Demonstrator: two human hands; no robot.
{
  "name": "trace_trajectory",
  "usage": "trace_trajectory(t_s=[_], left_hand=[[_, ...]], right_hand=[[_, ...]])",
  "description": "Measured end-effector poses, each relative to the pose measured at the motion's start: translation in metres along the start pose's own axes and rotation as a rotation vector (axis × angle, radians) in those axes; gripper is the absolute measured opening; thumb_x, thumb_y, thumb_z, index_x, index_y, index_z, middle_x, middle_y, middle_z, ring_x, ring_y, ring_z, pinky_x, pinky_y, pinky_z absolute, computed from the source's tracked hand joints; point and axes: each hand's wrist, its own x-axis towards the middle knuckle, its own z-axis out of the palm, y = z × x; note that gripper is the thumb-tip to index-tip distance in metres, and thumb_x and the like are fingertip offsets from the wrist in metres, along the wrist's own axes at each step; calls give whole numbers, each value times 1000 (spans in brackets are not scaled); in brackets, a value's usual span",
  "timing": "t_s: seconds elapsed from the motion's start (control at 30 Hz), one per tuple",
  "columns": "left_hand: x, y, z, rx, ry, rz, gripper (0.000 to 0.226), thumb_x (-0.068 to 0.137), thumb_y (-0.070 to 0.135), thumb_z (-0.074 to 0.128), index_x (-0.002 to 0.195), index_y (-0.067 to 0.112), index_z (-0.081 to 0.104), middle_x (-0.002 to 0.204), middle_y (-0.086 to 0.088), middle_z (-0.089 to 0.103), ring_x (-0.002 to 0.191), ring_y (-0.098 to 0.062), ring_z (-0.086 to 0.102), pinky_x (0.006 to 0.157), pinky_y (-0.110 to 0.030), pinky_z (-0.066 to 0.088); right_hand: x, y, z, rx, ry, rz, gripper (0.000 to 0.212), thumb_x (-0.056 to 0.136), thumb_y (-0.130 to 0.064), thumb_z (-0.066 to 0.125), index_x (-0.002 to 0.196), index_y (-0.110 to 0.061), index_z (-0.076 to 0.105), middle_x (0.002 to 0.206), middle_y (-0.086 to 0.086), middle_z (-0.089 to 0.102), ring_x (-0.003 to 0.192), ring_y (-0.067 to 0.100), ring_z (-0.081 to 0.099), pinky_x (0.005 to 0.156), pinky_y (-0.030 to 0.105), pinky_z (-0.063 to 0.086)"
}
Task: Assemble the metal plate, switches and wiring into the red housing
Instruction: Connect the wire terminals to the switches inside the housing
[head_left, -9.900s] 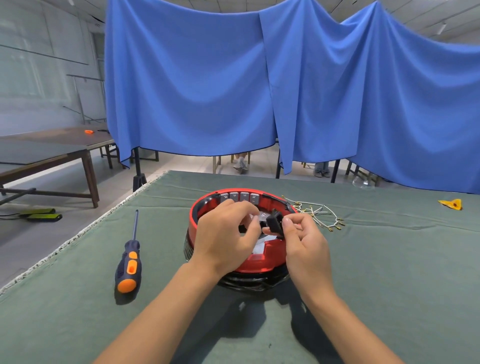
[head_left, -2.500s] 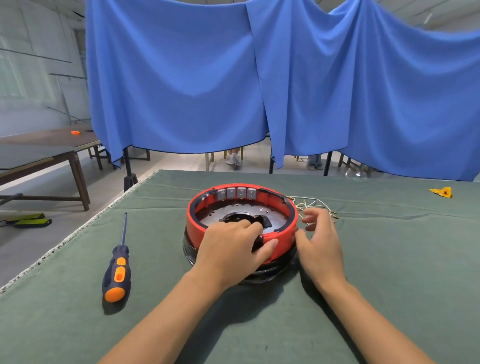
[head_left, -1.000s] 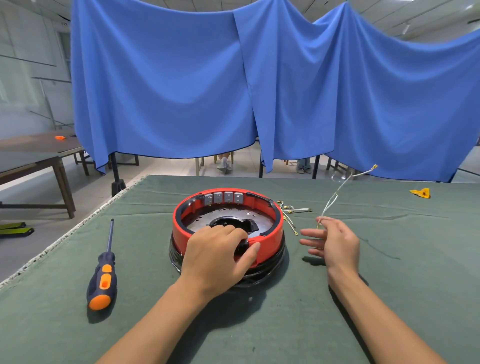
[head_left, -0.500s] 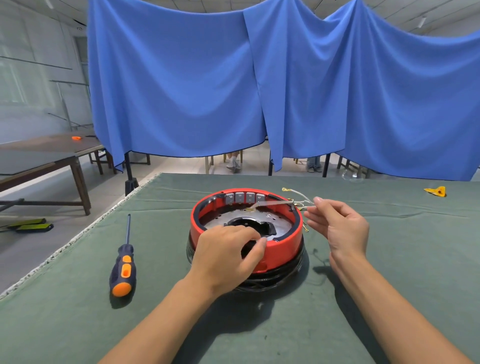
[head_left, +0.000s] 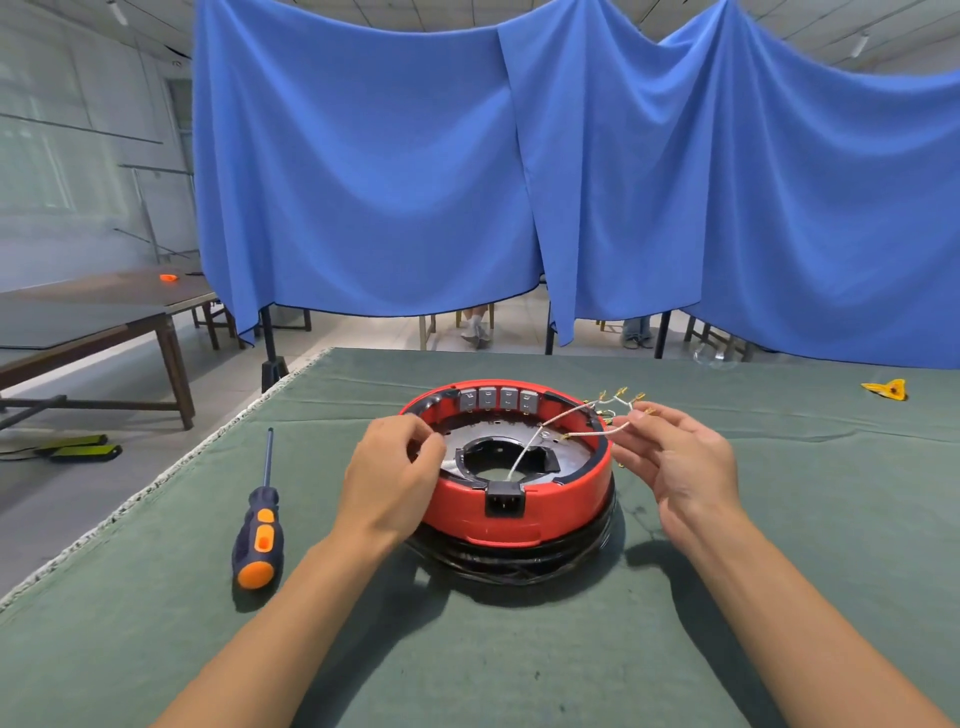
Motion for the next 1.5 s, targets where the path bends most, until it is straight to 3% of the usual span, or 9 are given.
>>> trace_trajectory(t_s=[0.2,0.37,0.53,0.7,0.87,1.07,1.3,1.4,1.5], left_hand=[[-5,2,3,147,-5,118,35,73,28,39,43,12,41,57,-3,52,78,-15,49,79,-30,42],[-16,17,5,354,-22,294,41,71,43,30,43,14,26,42,-1,32,48,-16,36,47,-24,24],[-12,22,1,35,-58,270,43,76,30,45,40,7,40,40,-8,36,41,-19,32,45,-32,30],[-9,24,-2,-183,11,176,33,74,20,50,49,1,57,53,-12,56,56,-27,53,57,-43,43],[2,10,-6,-176,86,52,15,77,12,55,74,19,68,82,11,64,88,-1,53,72,-5,37],[7,1,-3,-299,-32,-120,54,82,-6,48,129,21,53,118,13,55,107,1,51,89,-15,39],[6,4,-1,-447,-85,-248,42,84,-4,39,103,22,66,110,-5,66,97,-28,65,80,-45,57],[6,6,-2,-104,-45,-48,34,85,7,46,107,17,70,123,4,61,122,-11,45,107,-32,35],[12,17,-5,176,-162,114,27,87,17,51,102,20,73,117,10,65,127,-9,38,108,-31,25]], right_hand=[[-11,-4,11,-102,-66,-172,8,86,-4,66,80,-8,62,61,3,70,58,16,70,47,21,53],[-15,-2,17,-209,-133,-203,13,85,-14,68,75,-8,64,66,6,72,61,17,70,47,21,52],[-9,2,19,-478,-48,-188,16,85,-3,65,90,-9,50,65,14,67,41,13,60,38,23,45],[-1,-3,25,-746,-190,-100,12,91,2,52,102,-1,56,60,10,67,42,15,61,38,23,45],[-3,-8,24,-559,-180,-130,8,95,-6,54,91,-6,61,58,7,67,46,15,65,38,22,48],[-4,-20,28,-236,-169,-87,16,97,-12,51,84,-10,60,52,1,66,45,13,65,39,19,48],[-1,-19,28,-48,-152,-51,17,97,-13,52,84,-10,62,50,-4,62,42,7,59,41,17,48],[-2,-18,28,-48,-118,-118,16,97,-13,52,84,-10,61,51,-4,63,45,9,63,42,18,49],[-6,-10,30,-173,-136,-172,16,96,-14,54,82,-10,62,51,-3,63,44,12,63,40,19,48]])
